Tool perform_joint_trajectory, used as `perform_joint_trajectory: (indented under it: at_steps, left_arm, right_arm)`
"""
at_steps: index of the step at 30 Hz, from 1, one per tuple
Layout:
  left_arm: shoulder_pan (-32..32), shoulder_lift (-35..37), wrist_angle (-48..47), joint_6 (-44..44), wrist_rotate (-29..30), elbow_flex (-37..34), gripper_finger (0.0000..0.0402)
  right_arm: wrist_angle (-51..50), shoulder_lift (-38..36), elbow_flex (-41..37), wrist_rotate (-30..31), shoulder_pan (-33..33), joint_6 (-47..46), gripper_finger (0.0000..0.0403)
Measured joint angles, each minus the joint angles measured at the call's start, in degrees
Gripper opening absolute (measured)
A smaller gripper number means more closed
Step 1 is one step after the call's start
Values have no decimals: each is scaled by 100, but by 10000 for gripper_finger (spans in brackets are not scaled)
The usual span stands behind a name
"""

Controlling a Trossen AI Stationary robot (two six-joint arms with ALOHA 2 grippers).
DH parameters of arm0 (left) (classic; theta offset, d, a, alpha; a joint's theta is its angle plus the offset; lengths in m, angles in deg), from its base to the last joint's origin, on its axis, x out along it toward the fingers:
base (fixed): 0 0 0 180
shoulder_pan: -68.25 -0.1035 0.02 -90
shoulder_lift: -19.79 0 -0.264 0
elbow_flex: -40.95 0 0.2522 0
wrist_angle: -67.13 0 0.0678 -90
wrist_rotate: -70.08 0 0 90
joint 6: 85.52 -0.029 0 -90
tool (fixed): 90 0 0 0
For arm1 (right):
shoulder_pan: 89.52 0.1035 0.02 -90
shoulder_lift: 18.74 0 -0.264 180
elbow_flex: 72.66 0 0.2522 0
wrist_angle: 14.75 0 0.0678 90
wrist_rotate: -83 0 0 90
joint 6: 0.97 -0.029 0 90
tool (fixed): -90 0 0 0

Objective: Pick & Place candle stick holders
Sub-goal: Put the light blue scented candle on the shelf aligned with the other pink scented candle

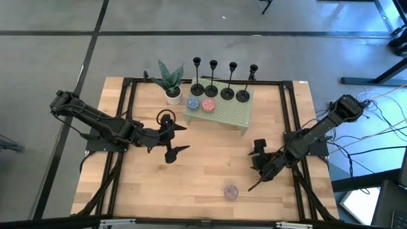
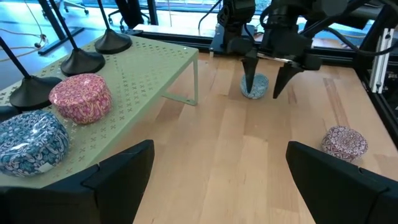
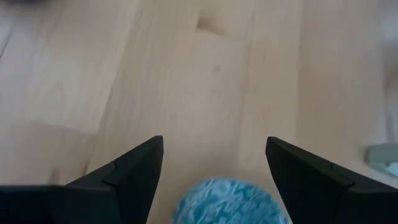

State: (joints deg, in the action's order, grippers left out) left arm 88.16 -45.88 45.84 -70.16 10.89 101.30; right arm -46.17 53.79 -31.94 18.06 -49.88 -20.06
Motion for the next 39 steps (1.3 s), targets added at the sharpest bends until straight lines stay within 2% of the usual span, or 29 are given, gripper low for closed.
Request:
perform_joint_trajectory:
  at_steps: [4,11,22,26,32,39]
  left_arm:
    - [-2,0,1,-5,0,0,363]
    - [0,0,0,-7,0,0,363]
    - [-2,0,-53,-7,0,0,363]
    - [-1,0,-51,-7,0,0,363]
    - [0,0,-51,-7,0,0,363]
    - [-1,0,-48,-7,0,0,363]
  right_arm:
    - [-270,0,0,-252,-4,-218,289]
    - [-793,-2,0,-85,-4,-457,289]
    - [-745,-2,0,-58,-12,-592,289]
    - [-406,-2,0,228,-11,-886,289]
    - [38,-2,0,861,-13,-757,289]
    - [26,-2,0,881,-128,-1090,300]
